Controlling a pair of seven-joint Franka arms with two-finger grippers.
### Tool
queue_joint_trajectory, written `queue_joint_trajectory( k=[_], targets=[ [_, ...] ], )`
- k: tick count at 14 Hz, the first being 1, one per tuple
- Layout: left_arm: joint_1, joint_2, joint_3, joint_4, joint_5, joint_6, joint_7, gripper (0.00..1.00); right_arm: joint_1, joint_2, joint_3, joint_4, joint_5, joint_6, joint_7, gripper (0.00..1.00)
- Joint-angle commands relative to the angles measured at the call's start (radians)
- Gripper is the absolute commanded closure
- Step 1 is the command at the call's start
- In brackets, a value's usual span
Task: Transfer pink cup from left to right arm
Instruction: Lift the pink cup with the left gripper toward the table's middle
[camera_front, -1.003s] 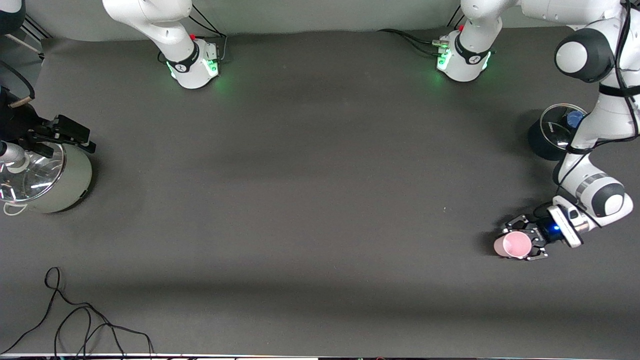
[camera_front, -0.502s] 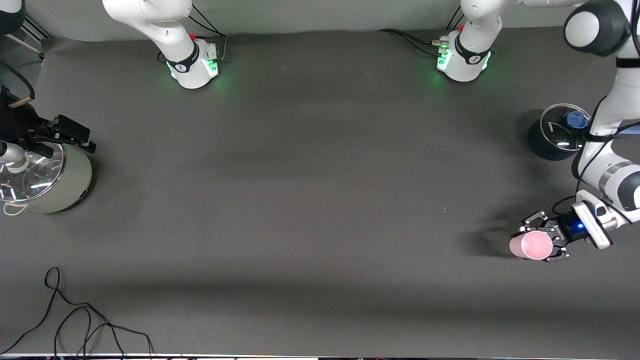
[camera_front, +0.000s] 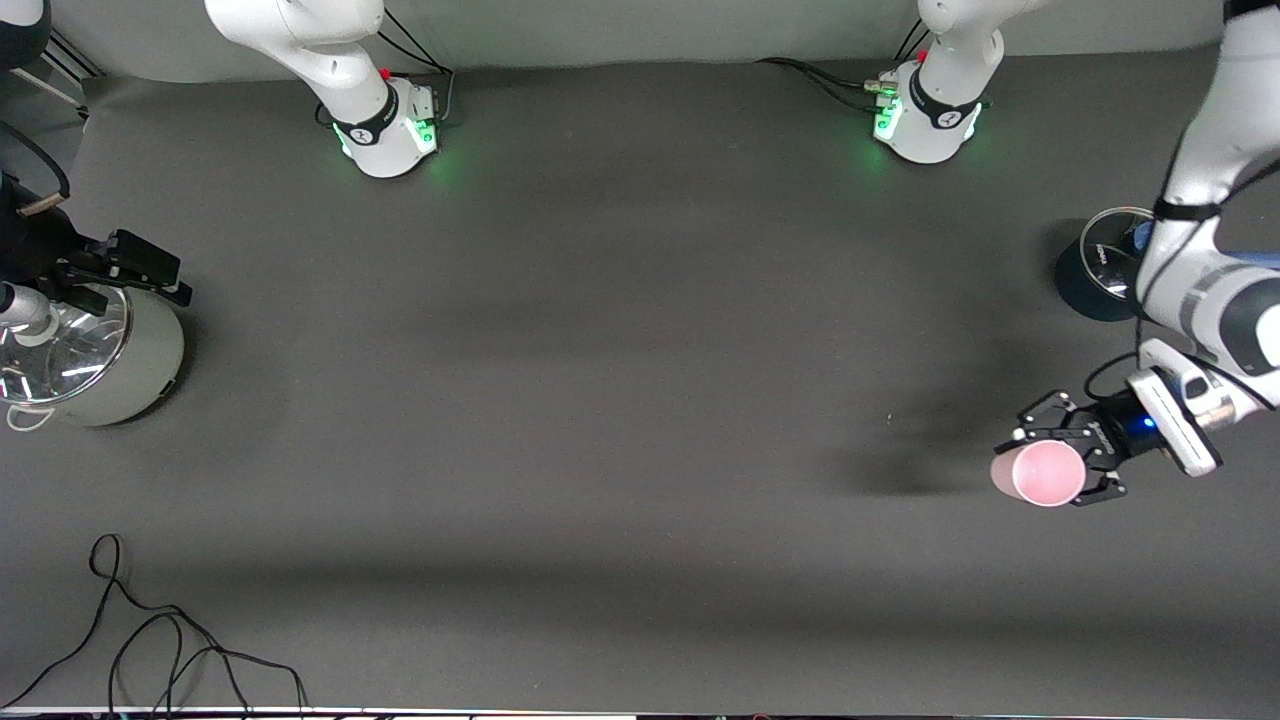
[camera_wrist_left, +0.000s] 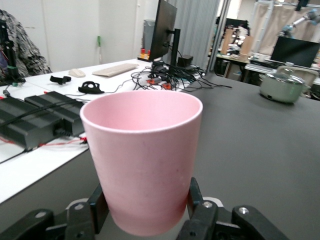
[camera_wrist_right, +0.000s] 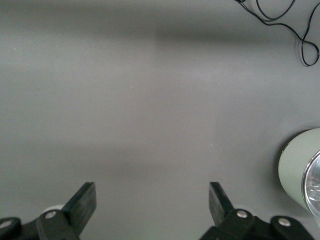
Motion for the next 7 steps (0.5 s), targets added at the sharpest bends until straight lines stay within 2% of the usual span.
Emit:
queue_joint_trajectory(
  k=[1, 3, 7],
  targets=[
    [-0.127, -0.213, 0.016, -0.195, -0.107, 0.139, -0.066, 0.72, 0.009, 0.011, -0.009, 0.023, 0.008, -0.015, 0.013, 0.0],
    [-0.217, -0.298, 0.016, -0.241, -0.145, 0.23, -0.124, 0.72, 0.009, 0.011, -0.009, 0.023, 0.008, -0.015, 0.013, 0.0],
    [-0.473, -0.414, 0.014, -0.295, -0.346, 0.512, -0.135, 0.72, 0.009, 0.014, -0.009, 0.022, 0.007, -0.015, 0.005, 0.0]
  ],
)
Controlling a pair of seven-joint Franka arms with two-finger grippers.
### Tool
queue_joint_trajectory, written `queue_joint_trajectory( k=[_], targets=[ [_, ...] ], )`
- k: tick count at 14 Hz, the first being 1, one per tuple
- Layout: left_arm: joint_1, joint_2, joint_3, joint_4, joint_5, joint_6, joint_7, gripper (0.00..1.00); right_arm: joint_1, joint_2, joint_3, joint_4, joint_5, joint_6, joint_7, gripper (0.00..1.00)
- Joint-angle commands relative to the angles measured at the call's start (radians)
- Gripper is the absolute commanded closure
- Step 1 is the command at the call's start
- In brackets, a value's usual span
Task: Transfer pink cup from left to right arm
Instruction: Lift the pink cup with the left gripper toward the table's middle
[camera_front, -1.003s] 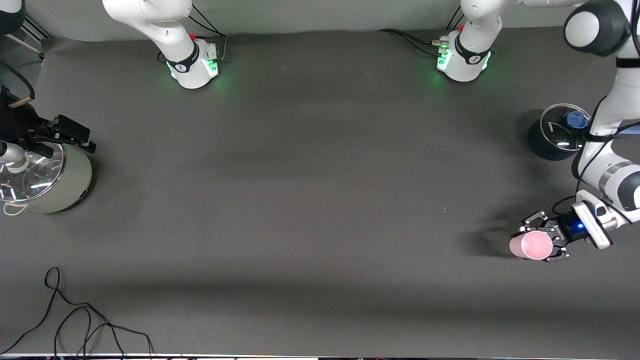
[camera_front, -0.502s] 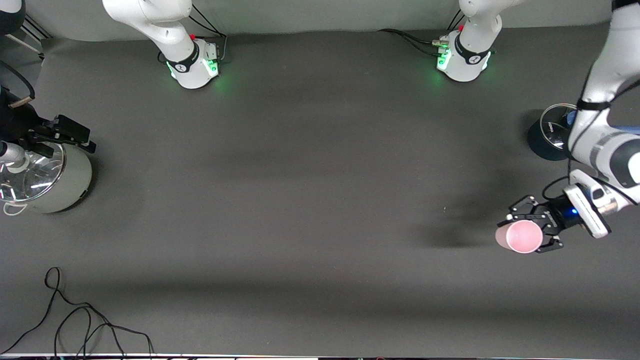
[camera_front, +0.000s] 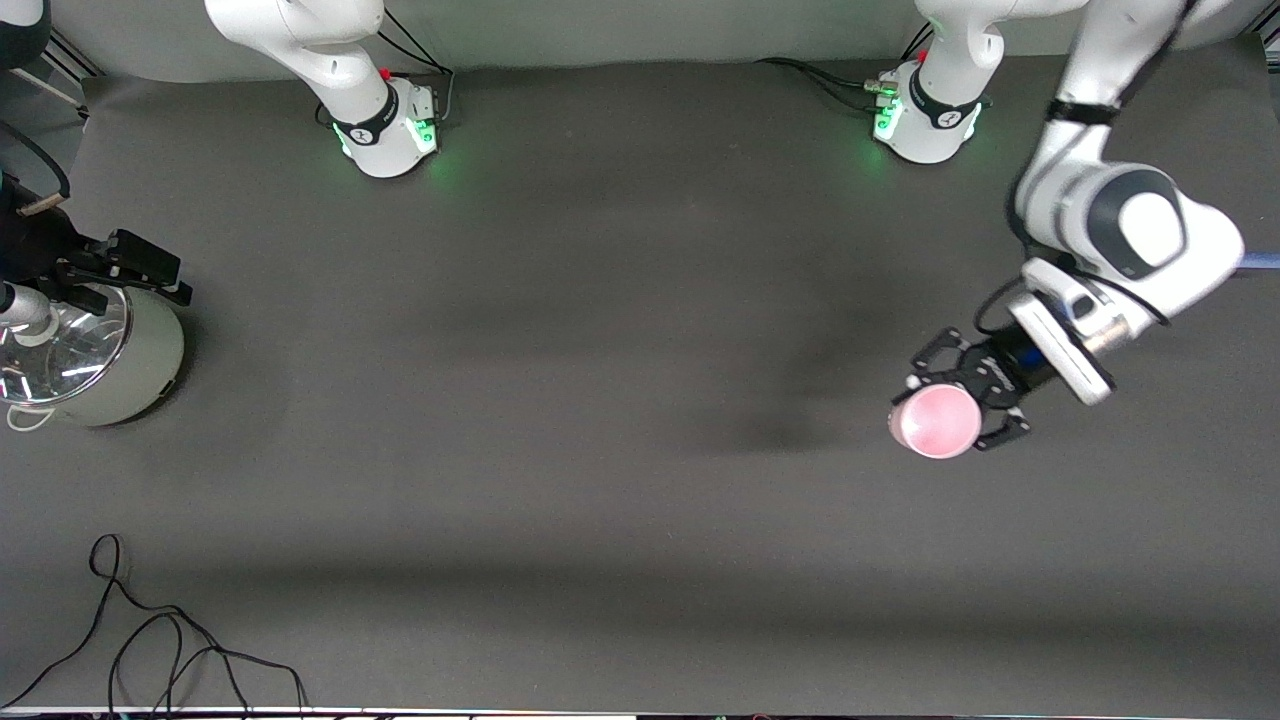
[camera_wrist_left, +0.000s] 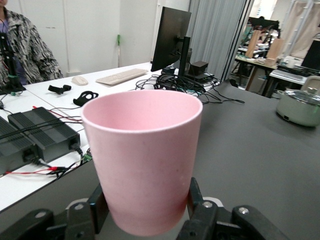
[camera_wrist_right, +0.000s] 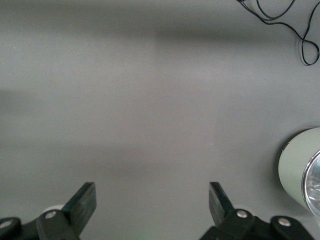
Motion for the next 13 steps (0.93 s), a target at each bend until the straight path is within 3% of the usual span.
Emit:
queue_joint_trajectory(
  k=[1, 5, 10, 13],
  targets=[
    [-0.183, -0.099, 0.019, -0.06, -0.126, 0.193, -0.017, 0.71, 0.009, 0.014, -0.008, 0.022, 0.004, -0.012, 0.004, 0.0],
    [-0.386, -0.123, 0.019, -0.047, -0.258, 0.382, -0.019, 0.72, 0.009, 0.052, -0.007, 0.017, -0.002, -0.012, 0.002, 0.0],
    [-0.51, -0.096, 0.019, 0.006, -0.301, 0.472, -0.019, 0.72, 0.014, 0.051, 0.001, 0.017, 0.016, -0.055, 0.011, 0.0],
    [-0.546, -0.053, 0.019, 0.052, -0.302, 0.485, -0.019, 0.72, 0.034, 0.054, 0.002, 0.064, 0.15, -0.063, 0.143, 0.0]
  ],
)
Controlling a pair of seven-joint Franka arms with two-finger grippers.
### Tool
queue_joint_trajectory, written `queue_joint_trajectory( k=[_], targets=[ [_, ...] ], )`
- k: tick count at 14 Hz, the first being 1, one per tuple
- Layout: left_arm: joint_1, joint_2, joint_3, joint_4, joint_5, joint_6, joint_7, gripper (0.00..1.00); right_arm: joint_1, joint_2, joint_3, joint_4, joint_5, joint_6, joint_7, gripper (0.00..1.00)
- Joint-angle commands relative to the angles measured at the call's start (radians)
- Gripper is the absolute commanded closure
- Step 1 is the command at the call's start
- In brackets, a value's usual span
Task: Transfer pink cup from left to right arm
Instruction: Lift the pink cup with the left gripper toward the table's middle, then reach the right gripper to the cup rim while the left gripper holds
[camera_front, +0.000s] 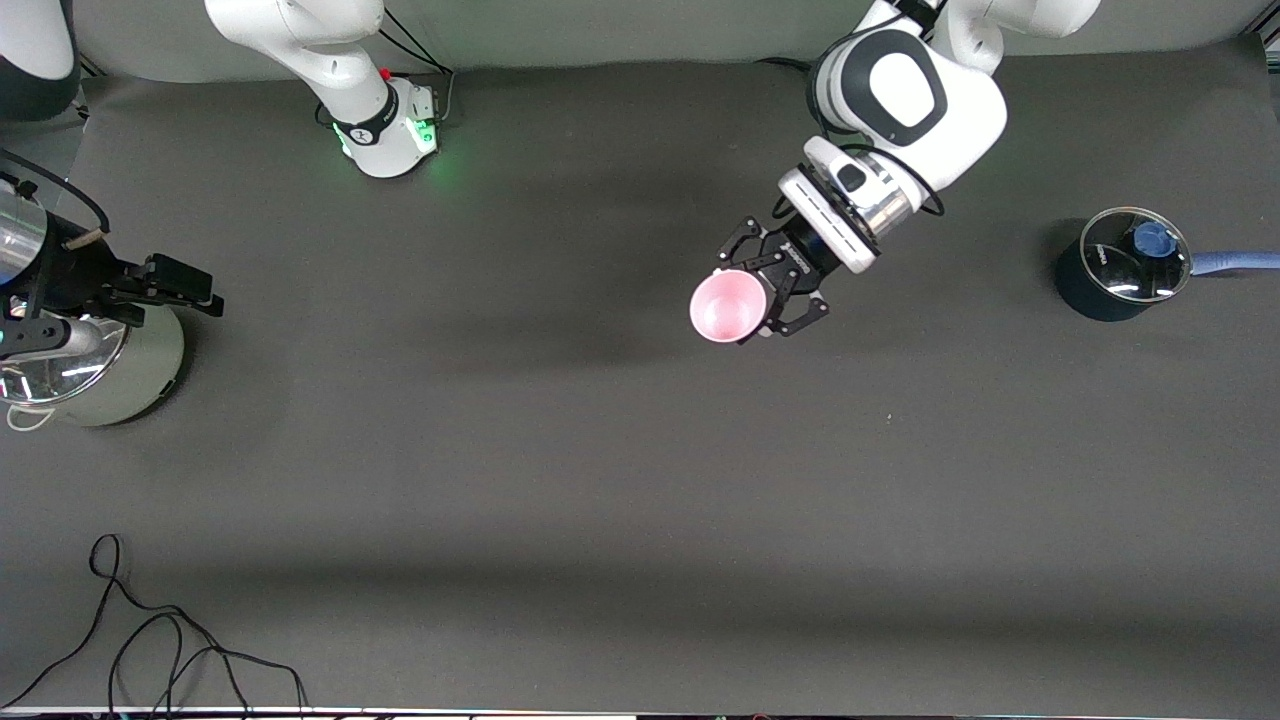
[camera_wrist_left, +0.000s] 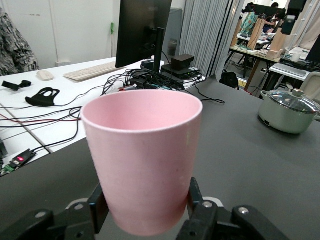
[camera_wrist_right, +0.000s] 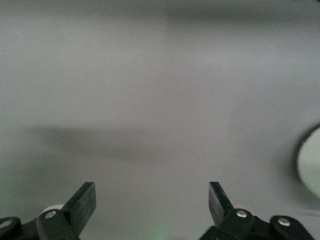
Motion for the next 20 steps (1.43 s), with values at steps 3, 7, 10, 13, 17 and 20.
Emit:
queue_joint_trajectory(
  k=[3, 7, 10, 13, 17, 20],
  targets=[
    [-0.05, 0.058, 0.018, 0.078, -0.022, 0.034, 0.007, 0.72, 0.124, 0.012, -0.004, 0.1, 0.175, -0.018, 0.349, 0.0],
    [-0.05, 0.069, 0.018, 0.088, -0.022, 0.034, 0.007, 0.72, 0.29, 0.127, -0.004, 0.238, 0.172, 0.014, 0.649, 0.0],
    [-0.05, 0.069, 0.018, 0.088, -0.022, 0.034, 0.007, 0.72, 0.374, 0.199, -0.004, 0.309, 0.169, 0.1, 0.851, 0.0],
    [-0.05, 0.072, 0.018, 0.091, -0.022, 0.035, 0.007, 0.72, 0.437, 0.235, -0.004, 0.315, 0.172, 0.252, 1.027, 0.0],
    [-0.05, 0.076, 0.019, 0.091, -0.022, 0.035, 0.008, 0.72, 0.531, 0.278, -0.006, 0.318, 0.158, 0.392, 1.252, 0.0],
    [-0.048, 0.082, 0.019, 0.097, -0.02, 0.035, 0.009, 0.73, 0.621, 0.331, -0.007, 0.341, 0.063, 0.439, 1.43, 0.01]
  ],
)
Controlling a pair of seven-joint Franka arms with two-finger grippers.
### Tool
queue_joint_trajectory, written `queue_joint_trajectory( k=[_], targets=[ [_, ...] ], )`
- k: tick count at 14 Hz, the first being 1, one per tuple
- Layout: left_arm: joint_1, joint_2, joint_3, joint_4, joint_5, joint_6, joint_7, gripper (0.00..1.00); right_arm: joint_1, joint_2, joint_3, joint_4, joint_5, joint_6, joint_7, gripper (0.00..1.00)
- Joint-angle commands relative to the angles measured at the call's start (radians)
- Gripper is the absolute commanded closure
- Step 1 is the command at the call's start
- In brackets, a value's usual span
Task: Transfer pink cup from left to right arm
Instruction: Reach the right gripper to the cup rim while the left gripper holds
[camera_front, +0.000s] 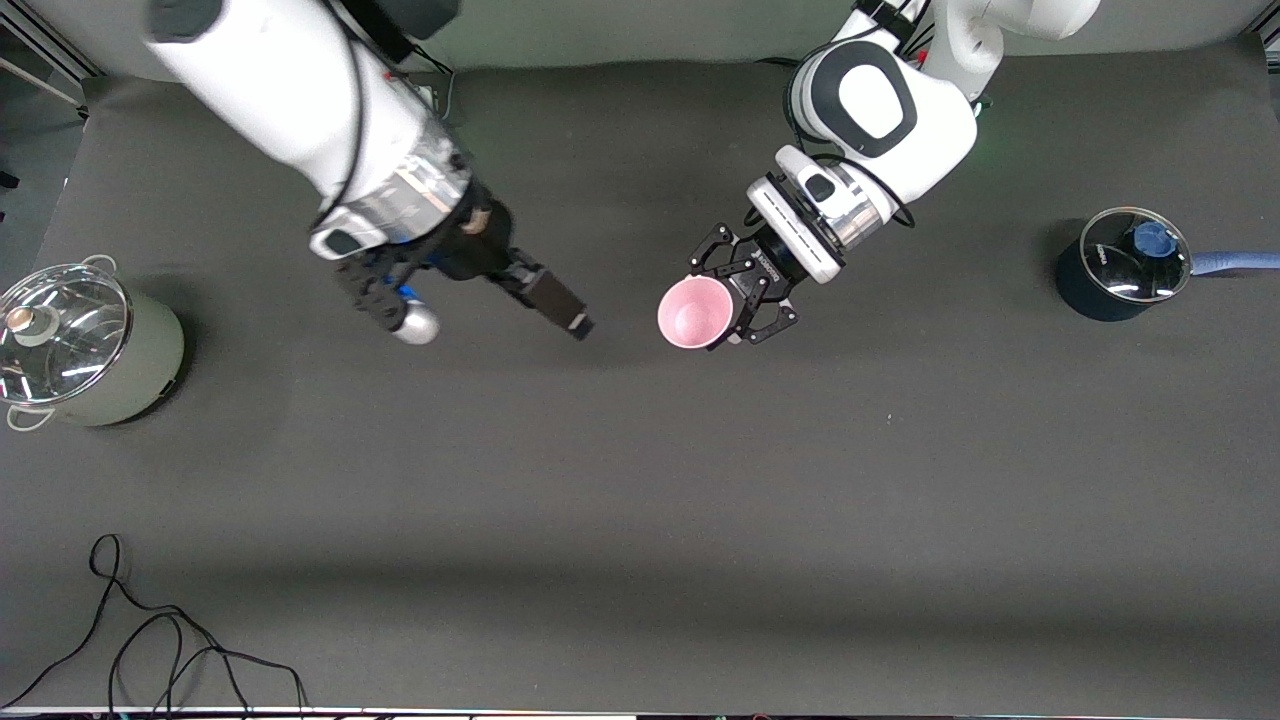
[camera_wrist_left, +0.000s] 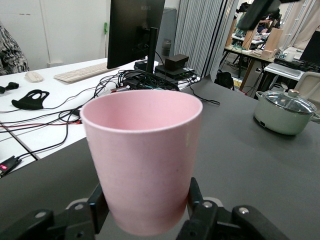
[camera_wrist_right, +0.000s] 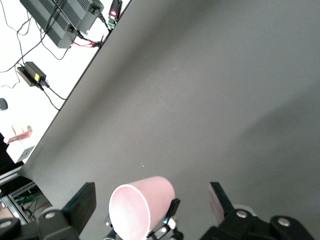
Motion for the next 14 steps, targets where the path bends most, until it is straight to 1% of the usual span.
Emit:
queue_joint_trajectory(
  k=[1, 4, 10, 12, 14],
  targets=[
    [-0.019, 0.014, 0.01, 0.024, -0.02, 0.028, 0.009, 0.73, 0.076, 0.087, -0.013, 0.093, -0.076, 0.014, 0.169, 0.01],
    [-0.019, 0.017, 0.012, 0.026, -0.017, 0.028, 0.012, 0.73, 0.117, 0.165, -0.013, 0.165, -0.153, 0.018, 0.325, 0.01],
    [-0.018, 0.018, 0.012, 0.028, -0.017, 0.031, 0.014, 0.74, 0.125, 0.188, -0.008, 0.159, -0.144, 0.017, 0.327, 0.02],
    [-0.018, 0.018, 0.012, 0.028, -0.017, 0.031, 0.014, 0.74, 0.146, 0.196, -0.008, 0.158, -0.144, -0.004, 0.315, 0.02],
    [-0.019, 0.018, 0.012, 0.028, -0.017, 0.032, 0.015, 0.74, 0.153, 0.193, -0.004, 0.135, -0.144, -0.038, 0.247, 0.02]
  ],
)
